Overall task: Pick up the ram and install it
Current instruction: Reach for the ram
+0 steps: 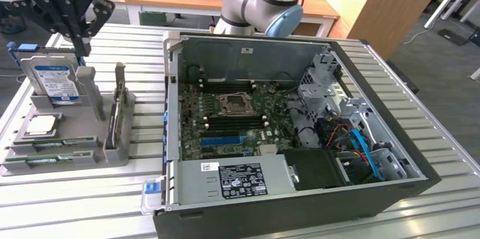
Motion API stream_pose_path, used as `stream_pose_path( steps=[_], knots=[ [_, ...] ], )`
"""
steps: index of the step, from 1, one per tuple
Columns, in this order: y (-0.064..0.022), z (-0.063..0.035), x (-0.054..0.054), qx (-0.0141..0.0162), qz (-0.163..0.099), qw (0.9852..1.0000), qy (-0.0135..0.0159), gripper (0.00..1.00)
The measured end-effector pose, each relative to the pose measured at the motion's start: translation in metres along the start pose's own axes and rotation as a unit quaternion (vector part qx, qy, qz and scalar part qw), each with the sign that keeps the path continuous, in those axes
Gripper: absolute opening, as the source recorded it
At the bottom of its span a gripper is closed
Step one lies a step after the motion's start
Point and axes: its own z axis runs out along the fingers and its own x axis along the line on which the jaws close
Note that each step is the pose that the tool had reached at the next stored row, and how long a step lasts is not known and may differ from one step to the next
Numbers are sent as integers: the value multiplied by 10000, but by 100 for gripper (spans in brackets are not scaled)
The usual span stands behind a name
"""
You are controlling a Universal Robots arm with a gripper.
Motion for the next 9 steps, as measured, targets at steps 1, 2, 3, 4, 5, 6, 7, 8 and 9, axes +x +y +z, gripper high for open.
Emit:
stream_pose_path(
  steps=[1,2,3,4,5,6,7,8,9],
  knots=[
    [-1,1,28,0,0,10000,0,11],
    [-2,2,54,0,0,10000,0,11],
    [-3,4,79,0,0,10000,0,11],
    [-4,5,107,0,1,10000,0,11],
    [-6,7,136,0,1,10000,0,11],
    [-7,8,162,0,1,10000,0,11],
    [-8,10,186,0,1,10000,0,11],
    [-10,11,211,0,1,10000,0,11],
    [-11,12,235,0,1,10000,0,11]
  ],
)
